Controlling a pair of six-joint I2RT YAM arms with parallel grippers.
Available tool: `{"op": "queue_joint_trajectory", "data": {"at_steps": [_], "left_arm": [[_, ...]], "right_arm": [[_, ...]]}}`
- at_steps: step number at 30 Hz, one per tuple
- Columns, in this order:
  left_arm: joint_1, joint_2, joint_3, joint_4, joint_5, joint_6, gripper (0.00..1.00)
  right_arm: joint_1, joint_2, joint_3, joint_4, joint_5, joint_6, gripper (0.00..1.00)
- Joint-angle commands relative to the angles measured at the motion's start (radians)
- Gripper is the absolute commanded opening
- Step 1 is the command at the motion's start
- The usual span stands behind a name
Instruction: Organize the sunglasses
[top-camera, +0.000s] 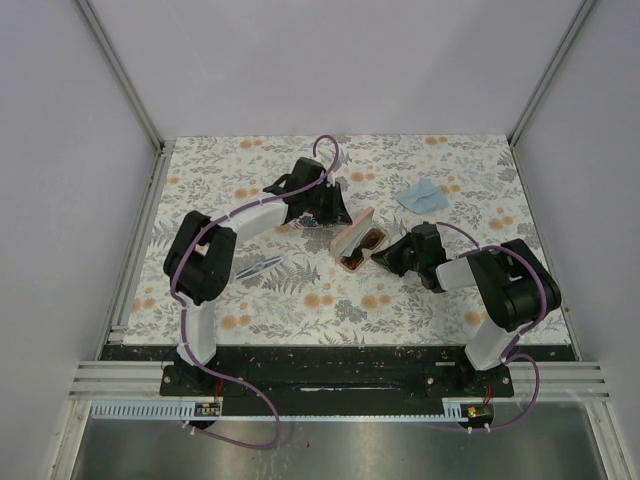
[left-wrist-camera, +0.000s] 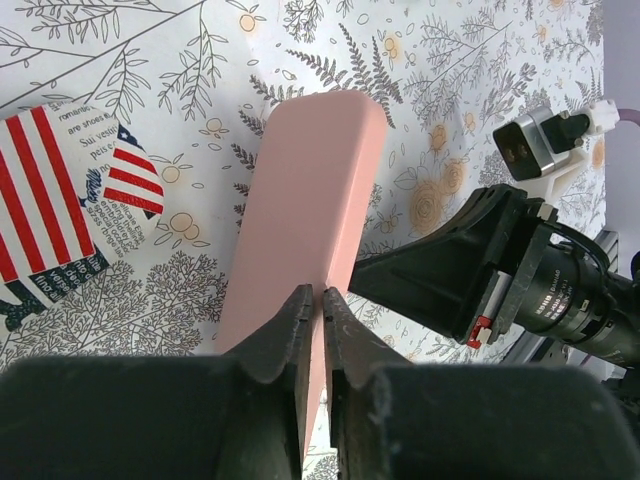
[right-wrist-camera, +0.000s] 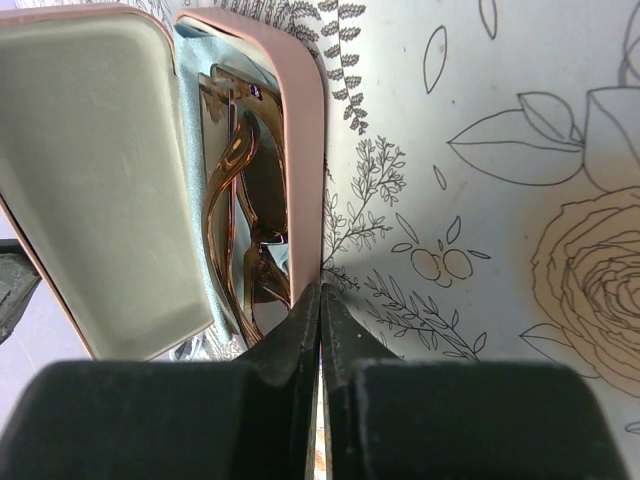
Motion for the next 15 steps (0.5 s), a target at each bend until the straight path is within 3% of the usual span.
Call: {"op": "queue_joint_trajectory", "data": {"at_steps": [1, 5, 15], "left_arm": [[-0.007, -0.009, 0.025, -0.010, 0.007, 0.016, 0.09], [-0.019, -0.006, 0.006, 0.006, 0.007, 0.015, 0.00], [-0.099, 0.011, -0.135, 0.120, -0.010, -0.025, 0.00]], "right_arm": [[-0.001, 0.024, -0.002, -0.074, 0.030, -0.024, 0.00], [-0.001, 0.024, 0.001, -0.076, 0.030, -0.026, 0.00], [-0.001, 0.015, 0.006, -0.087, 0.030, -0.027, 0.00]]}}
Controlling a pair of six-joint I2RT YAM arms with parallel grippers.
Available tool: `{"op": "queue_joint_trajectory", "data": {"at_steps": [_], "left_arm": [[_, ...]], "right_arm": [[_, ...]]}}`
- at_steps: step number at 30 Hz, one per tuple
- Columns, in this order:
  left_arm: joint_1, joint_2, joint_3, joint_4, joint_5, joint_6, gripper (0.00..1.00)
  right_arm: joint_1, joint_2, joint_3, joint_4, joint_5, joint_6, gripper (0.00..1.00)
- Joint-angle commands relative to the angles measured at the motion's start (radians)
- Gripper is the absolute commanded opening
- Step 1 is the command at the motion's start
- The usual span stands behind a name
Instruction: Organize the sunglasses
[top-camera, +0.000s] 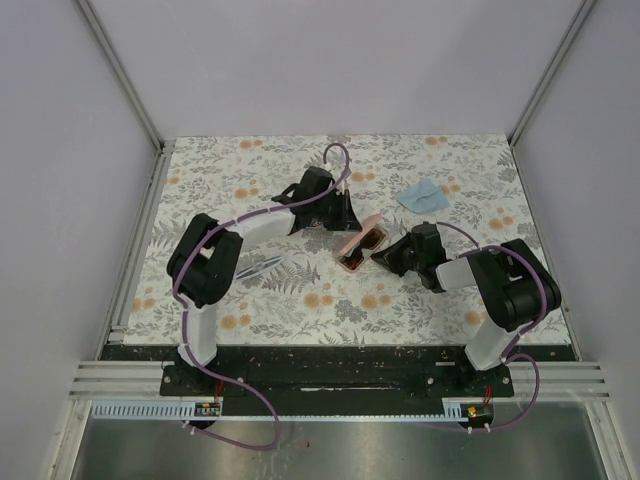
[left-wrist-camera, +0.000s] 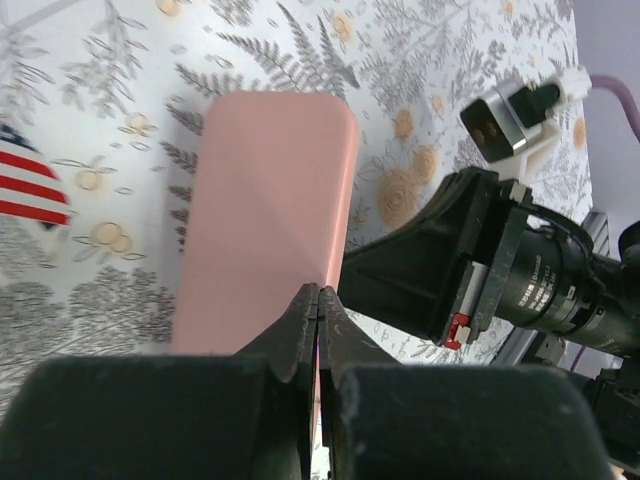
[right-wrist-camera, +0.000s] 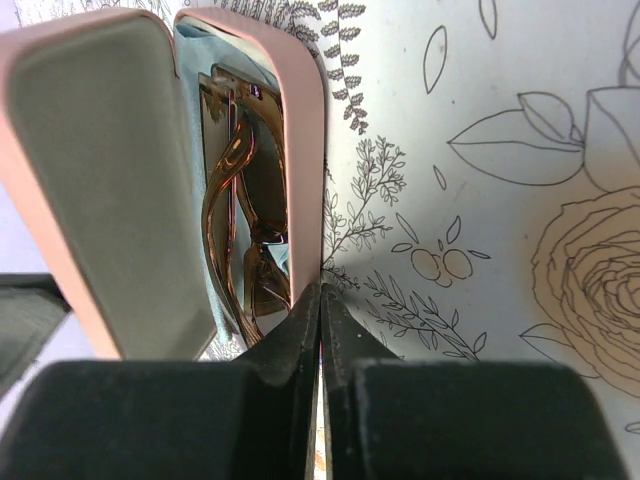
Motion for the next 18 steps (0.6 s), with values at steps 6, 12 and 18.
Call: {"op": "queue_joint_trajectory", "data": {"at_steps": [6, 12, 18], "left_arm": [[-0.072, -0.031, -0.220, 0.145, -0.048, -0.043, 0.00], [-0.071, -0.201, -0.135, -0.040, -0.154, 0.052, 0.01], [-0.071, -0.355, -0.156, -0.138, -0.294, 0.072, 0.09]], "right_arm": [[-0.001, -0.025, 0.000, -0.108, 0.046, -0.030, 0.00], [-0.001, -0.116, -0.002, -0.195, 0.083, -0.061, 0.06], [-0.001, -0.241, 0.020, -0.330, 0.152, -0.130, 0.20]]}}
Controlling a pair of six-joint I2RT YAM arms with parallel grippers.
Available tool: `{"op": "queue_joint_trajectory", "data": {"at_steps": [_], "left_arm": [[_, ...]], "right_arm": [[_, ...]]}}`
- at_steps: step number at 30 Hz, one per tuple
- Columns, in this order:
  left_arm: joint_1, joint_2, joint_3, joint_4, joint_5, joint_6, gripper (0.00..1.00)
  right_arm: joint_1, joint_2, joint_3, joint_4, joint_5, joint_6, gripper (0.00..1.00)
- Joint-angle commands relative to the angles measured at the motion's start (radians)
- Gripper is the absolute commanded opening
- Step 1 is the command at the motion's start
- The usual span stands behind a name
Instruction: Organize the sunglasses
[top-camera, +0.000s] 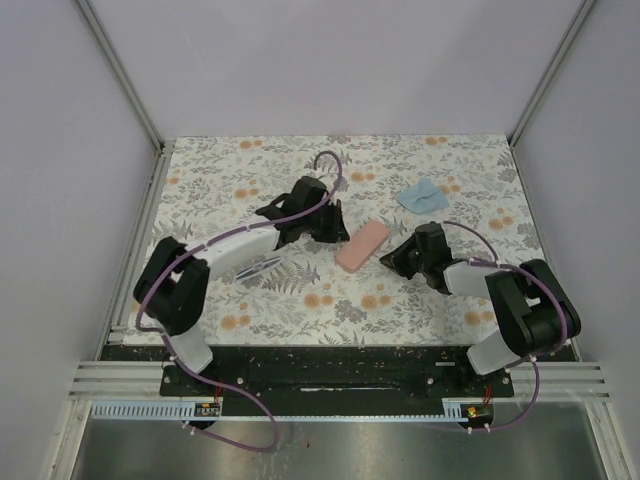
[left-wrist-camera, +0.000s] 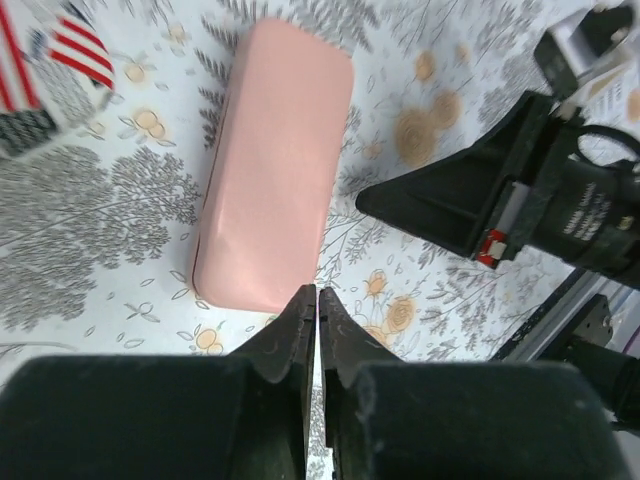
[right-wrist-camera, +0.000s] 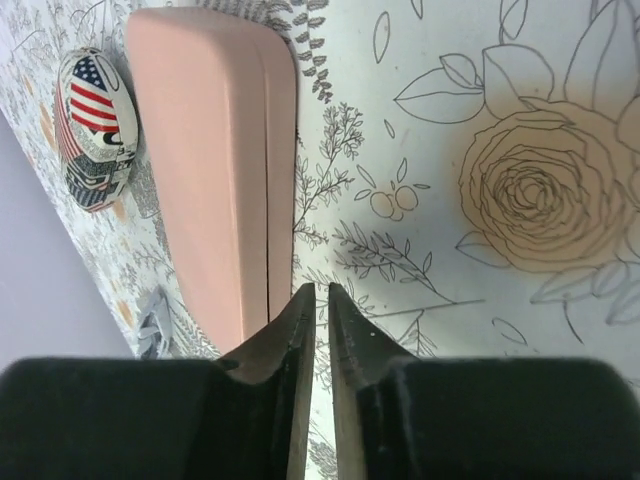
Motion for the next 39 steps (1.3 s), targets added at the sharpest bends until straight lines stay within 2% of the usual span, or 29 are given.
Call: {"op": "queue_joint_trajectory", "data": {"at_steps": [1, 3, 4, 6, 9, 13, 16, 18, 19, 20, 22, 25, 31, 39], "left_arm": [[0.004, -0.157, 0.008, -0.063, -0.168, 0.034, 0.10], [0.002, -0.201, -0.039, -0.075, -0.246, 0.021, 0.13], [0.002, -0.232, -0.074, -0.088, -0.304, -0.001, 0.17], [0.002, -0.307, -0.143, -0.092, -0.387, -0.035, 0.28], [0.002, -0.442, -0.264, -0.053, -0.446, -0.084, 0.38], [0.004, -0.593, -0.363, -0.060, -0.515, -0.128, 0.41], [0.002, -0.663, -0.398, -0.091, -0.564, -0.142, 0.49], [0.002, -0.692, -0.411, -0.112, -0.582, -0.150, 0.59], [0.004, -0.703, -0.412, -0.126, -0.592, -0.154, 0.70], [0.002, -0.711, -0.414, -0.141, -0.596, -0.159, 0.75], [0.002, -0.729, -0.421, -0.155, -0.599, -0.161, 0.78], [0.004, -0.771, -0.446, -0.151, -0.590, -0.161, 0.78], [0.002, -0.883, -0.504, -0.146, -0.585, -0.156, 0.78], [0.002, -0.973, -0.544, -0.168, -0.595, -0.141, 0.78]], "right_arm": [[-0.001, -0.110, 0.033, -0.147, 0.091, -0.094, 0.31], [-0.001, -0.131, 0.067, -0.205, 0.094, -0.137, 0.61], [-0.001, -0.142, 0.083, -0.234, 0.096, -0.151, 0.74], [0.001, -0.148, 0.132, -0.303, 0.106, -0.163, 0.90], [0.018, -0.118, 0.243, -0.464, 0.145, -0.174, 0.99], [0.073, -0.046, 0.437, -0.683, 0.246, -0.151, 0.99], [0.105, 0.034, 0.588, -0.849, 0.318, -0.102, 0.99], [0.133, 0.113, 0.729, -0.972, 0.358, -0.065, 0.99], [0.146, 0.155, 0.762, -1.010, 0.356, -0.083, 0.99], [0.159, 0.189, 0.835, -1.047, 0.358, -0.100, 0.99], [0.179, 0.261, 0.928, -1.130, 0.356, -0.122, 1.00], [0.194, 0.321, 0.980, -1.153, 0.359, -0.099, 0.99], [0.203, 0.390, 0.980, -1.155, 0.355, -0.056, 0.99], [0.206, 0.468, 0.960, -1.060, 0.323, -0.050, 1.00]]}}
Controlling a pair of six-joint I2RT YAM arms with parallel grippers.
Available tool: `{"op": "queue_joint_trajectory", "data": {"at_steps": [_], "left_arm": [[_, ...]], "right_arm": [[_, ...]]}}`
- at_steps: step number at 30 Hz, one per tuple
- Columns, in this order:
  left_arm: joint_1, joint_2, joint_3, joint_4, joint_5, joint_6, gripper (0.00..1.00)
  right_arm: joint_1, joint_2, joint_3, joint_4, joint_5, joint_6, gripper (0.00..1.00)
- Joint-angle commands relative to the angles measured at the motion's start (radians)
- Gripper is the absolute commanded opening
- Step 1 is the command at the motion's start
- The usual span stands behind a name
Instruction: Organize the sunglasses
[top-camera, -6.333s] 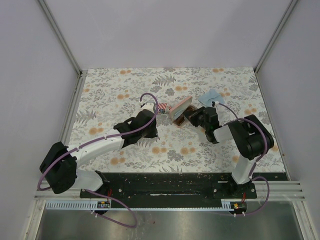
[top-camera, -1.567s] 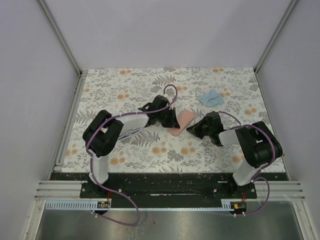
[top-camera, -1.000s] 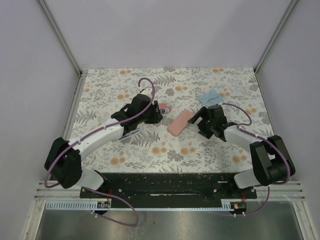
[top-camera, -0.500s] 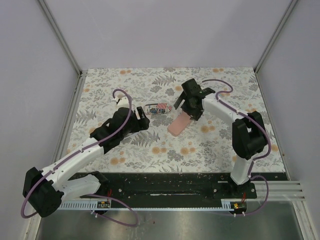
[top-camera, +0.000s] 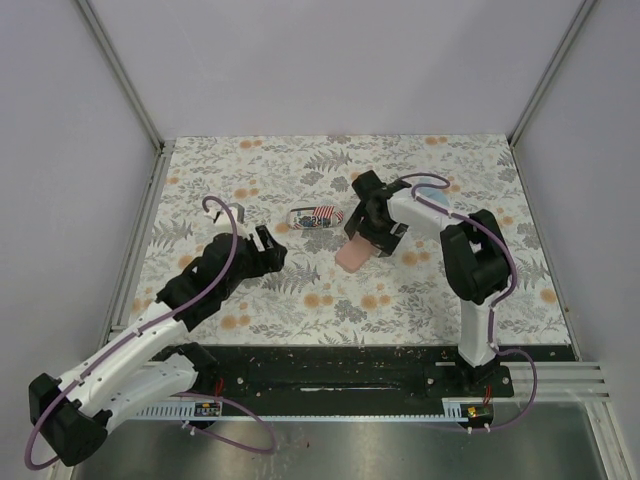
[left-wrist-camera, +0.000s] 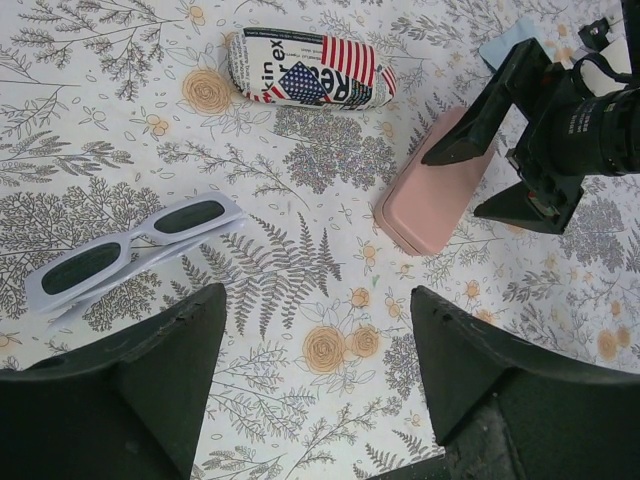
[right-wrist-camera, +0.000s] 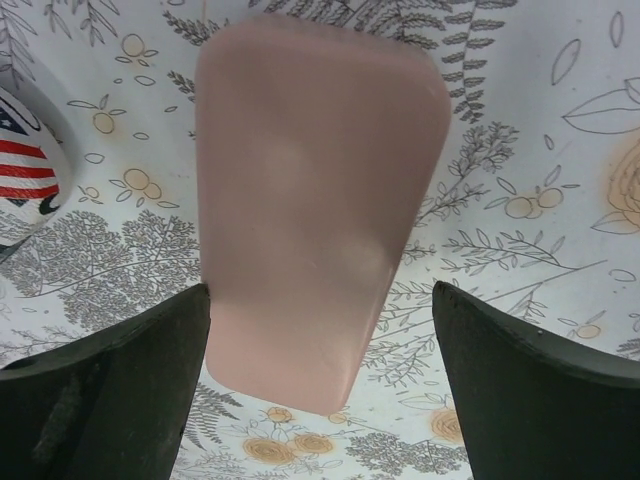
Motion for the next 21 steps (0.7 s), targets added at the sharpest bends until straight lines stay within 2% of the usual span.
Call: {"op": "queue_joint_trajectory", "data": {"at_steps": [1, 10, 13, 15, 17, 21], "left_arm": [[0.000, -0.041, -0.015, 0.008, -0.024, 0.013, 0.78], [0.002, -0.104, -0.050, -0.012, -0.041, 0.021, 0.78], [0.003, -0.103, -0.045, -0.015, -0.037, 0.028, 0.78], [0.002, -0.100, -0.044, -0.016, -0.031, 0.035, 0.77], [0.002, -0.100, -0.045, -0.019, -0.027, 0.039, 0.77], [0.003, -0.106, -0.047, -0.024, -0.021, 0.042, 0.77]], "right_arm": [[0.009, 0.051, 0.014, 0.041, 0.016, 0.028, 0.99], [0.013, 0.100, 0.045, 0.052, 0.016, 0.047, 0.98], [0.015, 0.070, 0.031, 0.047, 0.036, 0.054, 0.88], [0.012, 0.028, 0.007, 0.058, 0.068, 0.048, 0.70], [-0.009, -0.016, -0.028, 0.075, 0.079, 0.016, 0.59], [-0.146, -0.127, -0.139, 0.093, 0.026, -0.019, 0.59]]}}
